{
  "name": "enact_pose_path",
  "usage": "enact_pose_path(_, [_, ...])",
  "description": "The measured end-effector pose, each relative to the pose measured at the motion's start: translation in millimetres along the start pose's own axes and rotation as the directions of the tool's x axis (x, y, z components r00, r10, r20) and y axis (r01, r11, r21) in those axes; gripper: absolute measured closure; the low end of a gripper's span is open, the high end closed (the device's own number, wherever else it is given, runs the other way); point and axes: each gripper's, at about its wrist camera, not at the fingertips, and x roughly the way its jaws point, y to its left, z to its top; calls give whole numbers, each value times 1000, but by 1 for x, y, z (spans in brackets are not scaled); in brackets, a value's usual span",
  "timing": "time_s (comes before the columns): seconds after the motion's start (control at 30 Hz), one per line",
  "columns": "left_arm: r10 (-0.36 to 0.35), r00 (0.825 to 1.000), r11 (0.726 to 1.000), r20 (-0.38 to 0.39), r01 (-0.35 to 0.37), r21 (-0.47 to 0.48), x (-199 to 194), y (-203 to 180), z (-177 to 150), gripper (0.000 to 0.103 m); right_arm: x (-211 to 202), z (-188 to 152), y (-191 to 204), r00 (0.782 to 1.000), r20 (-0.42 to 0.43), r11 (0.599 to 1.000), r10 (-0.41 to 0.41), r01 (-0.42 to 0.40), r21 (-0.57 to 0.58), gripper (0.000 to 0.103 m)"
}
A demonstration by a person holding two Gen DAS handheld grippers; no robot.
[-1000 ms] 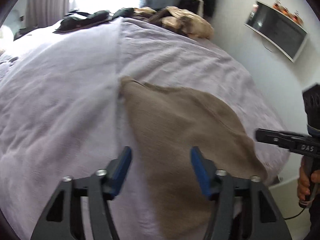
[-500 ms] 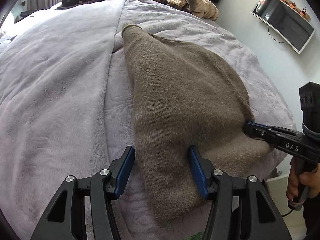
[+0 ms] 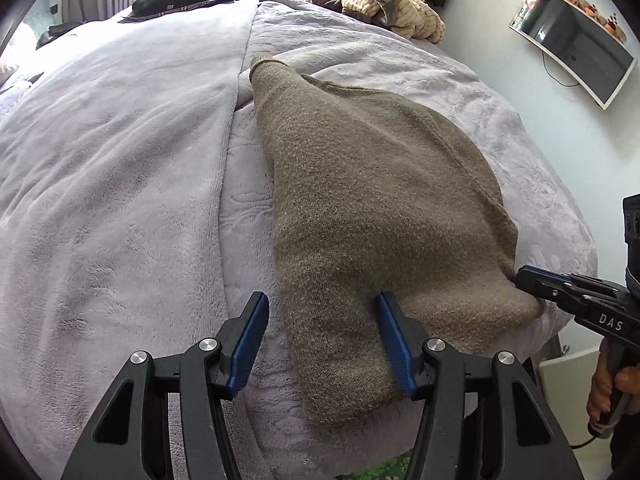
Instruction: Fold small clothes
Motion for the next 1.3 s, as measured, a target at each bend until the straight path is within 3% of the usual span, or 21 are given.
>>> enact_pose_path(0.57, [33,999,999,-1,-33,-15,-9,1,1,45,-9,5,-3,999,-26,998,22,-20,56,94])
enact_pose_path(1.1, [79,997,997,-17,-79,-23,-19,6,9,45,-13,24,-16,997,-72,993,-13,22,120,92])
enact_pose_path(1.2, [72,997,997,-25,-72,-33,-19,5,11,45,-13,28,-11,997,-80,995,-8,16,101,83])
enact_pose_path(1.27, [78,997,996,-22,-79,-38,-20,6,13,45,-15,31,-8,997,-79,996,-12,19,91,65])
enact_pose_path(1.3, [80,997,996,-20,-81,-40,-21,6,14,45,-16,32,-7,997,-76,996,-16,23,85,61])
